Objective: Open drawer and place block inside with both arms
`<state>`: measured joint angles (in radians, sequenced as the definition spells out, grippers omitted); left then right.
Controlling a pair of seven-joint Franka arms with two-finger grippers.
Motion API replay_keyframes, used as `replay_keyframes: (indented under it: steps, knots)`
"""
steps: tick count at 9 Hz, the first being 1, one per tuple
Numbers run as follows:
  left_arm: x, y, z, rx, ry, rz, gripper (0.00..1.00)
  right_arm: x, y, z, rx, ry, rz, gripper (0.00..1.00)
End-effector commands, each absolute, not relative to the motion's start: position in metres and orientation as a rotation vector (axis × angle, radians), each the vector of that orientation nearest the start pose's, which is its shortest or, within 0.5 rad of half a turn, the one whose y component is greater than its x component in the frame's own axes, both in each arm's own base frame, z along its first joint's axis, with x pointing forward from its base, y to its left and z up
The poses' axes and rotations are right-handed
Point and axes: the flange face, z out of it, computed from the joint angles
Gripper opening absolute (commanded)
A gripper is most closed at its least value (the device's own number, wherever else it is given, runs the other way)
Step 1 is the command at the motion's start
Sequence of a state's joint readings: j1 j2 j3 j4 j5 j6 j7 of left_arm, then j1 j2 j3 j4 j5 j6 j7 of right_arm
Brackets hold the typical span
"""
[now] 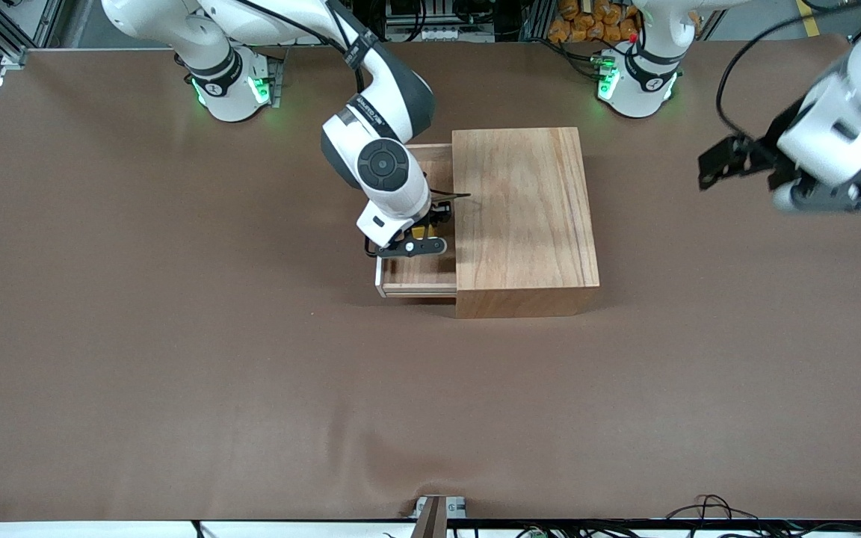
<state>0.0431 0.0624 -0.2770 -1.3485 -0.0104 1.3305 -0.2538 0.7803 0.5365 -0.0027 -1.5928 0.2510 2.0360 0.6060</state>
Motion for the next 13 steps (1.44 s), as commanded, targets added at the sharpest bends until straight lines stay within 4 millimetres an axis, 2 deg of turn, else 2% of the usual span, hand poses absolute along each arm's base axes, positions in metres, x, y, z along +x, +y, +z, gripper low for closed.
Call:
replay_keyframes:
  steps: [1, 3, 4, 5, 6, 8, 9, 11, 12, 13]
  knots:
    - [0.509, -0.090, 0.685, -3.124, -0.057, 0.099, 1.00, 0.483, 0.482, 0.334, -3.010, -0.045, 0.281, 1.00]
    - [0.514, -0.046, 0.681, -3.133, -0.004, 0.113, 1.00, 0.494, 0.458, 0.394, -2.982, -0.011, 0.249, 1.00]
    - [0.514, -0.043, 0.679, -3.125, -0.011, 0.119, 1.00, 0.497, 0.443, 0.427, -2.975, 0.003, 0.251, 1.00]
    - [0.522, -0.038, 0.666, -3.126, -0.011, 0.114, 1.00, 0.505, 0.418, 0.457, -2.972, 0.026, 0.262, 1.00]
    - [0.528, -0.032, 0.660, -3.130, 0.027, 0.079, 1.00, 0.522, 0.375, 0.486, -2.961, 0.078, 0.248, 1.00]
    - [0.533, -0.021, 0.653, -3.139, 0.008, 0.094, 1.00, 0.559, 0.252, 0.532, -2.982, 0.084, 0.211, 1.00]
    - [0.531, -0.029, 0.657, -3.138, 0.001, 0.087, 1.00, 0.572, 0.190, 0.548, -2.980, 0.083, 0.186, 1.00]
    - [0.532, -0.030, 0.657, -3.142, 0.030, 0.090, 1.00, 0.575, 0.090, 0.576, -3.000, 0.023, 0.139, 1.00]
    - [0.532, -0.029, 0.657, -3.142, 0.035, 0.087, 1.00, 0.567, 0.049, 0.591, -3.018, 0.013, 0.123, 1.00]
    - [0.533, -0.031, 0.658, -3.142, 0.032, 0.087, 1.00, 0.554, 0.018, 0.608, -3.061, 0.012, 0.115, 1.00]
